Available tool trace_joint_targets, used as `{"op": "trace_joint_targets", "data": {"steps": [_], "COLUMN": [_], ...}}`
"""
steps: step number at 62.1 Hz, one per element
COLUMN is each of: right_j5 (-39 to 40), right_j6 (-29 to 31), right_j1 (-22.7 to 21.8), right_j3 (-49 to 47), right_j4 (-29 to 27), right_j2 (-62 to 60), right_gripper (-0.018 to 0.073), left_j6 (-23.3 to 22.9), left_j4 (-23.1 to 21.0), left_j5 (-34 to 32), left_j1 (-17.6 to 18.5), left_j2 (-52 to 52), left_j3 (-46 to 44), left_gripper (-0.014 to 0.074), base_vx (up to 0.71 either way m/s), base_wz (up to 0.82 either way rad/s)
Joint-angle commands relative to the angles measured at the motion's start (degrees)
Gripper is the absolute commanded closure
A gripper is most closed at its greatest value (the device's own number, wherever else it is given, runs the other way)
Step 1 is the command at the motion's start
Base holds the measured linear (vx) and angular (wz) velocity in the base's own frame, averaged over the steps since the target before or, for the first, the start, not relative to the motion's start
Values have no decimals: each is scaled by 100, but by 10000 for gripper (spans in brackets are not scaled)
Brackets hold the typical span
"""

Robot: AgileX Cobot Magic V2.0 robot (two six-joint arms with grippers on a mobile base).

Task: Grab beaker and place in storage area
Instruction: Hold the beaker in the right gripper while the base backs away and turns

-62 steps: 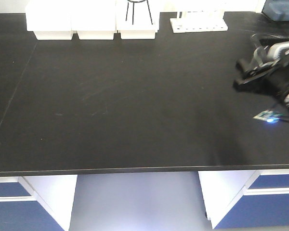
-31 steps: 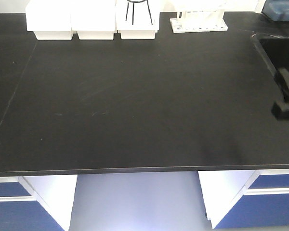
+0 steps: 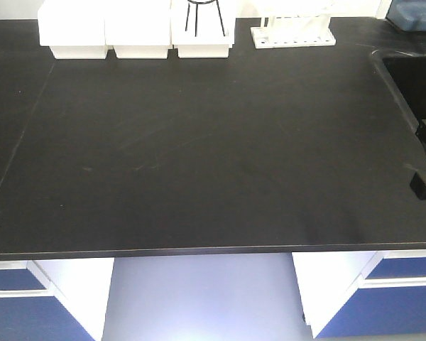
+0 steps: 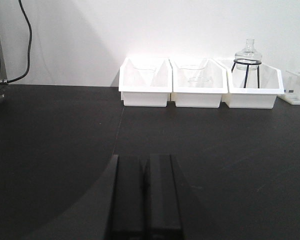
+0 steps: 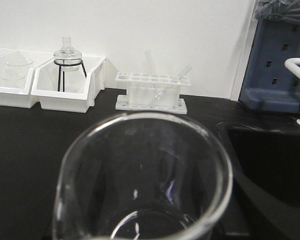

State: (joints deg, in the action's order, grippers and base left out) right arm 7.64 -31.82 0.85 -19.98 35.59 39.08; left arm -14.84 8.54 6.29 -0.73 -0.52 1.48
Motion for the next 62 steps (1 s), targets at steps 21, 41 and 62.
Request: {"op": "trace_joint_targets", "data": {"steps": [21, 41, 62], "right_j5": [368, 368, 367], "right_j6": [11, 11, 11], "right_j1": [-10, -10, -10], "right_j3": [-169, -169, -169], "right_j4": [23, 23, 23], "right_j2": [-20, -20, -20], "right_gripper": [567, 567, 567], "left_j6": [-37, -37, -37], "left_j4": [-32, -32, -32], "left_j5": [-482, -482, -482], "left_j1": [36, 36, 36], "left_j2": [-109, -109, -109], "left_j3": [125, 125, 125], "left_gripper": [605, 605, 605], "base_vx": [0, -1, -14], "base_wz": [0, 0, 1]}}
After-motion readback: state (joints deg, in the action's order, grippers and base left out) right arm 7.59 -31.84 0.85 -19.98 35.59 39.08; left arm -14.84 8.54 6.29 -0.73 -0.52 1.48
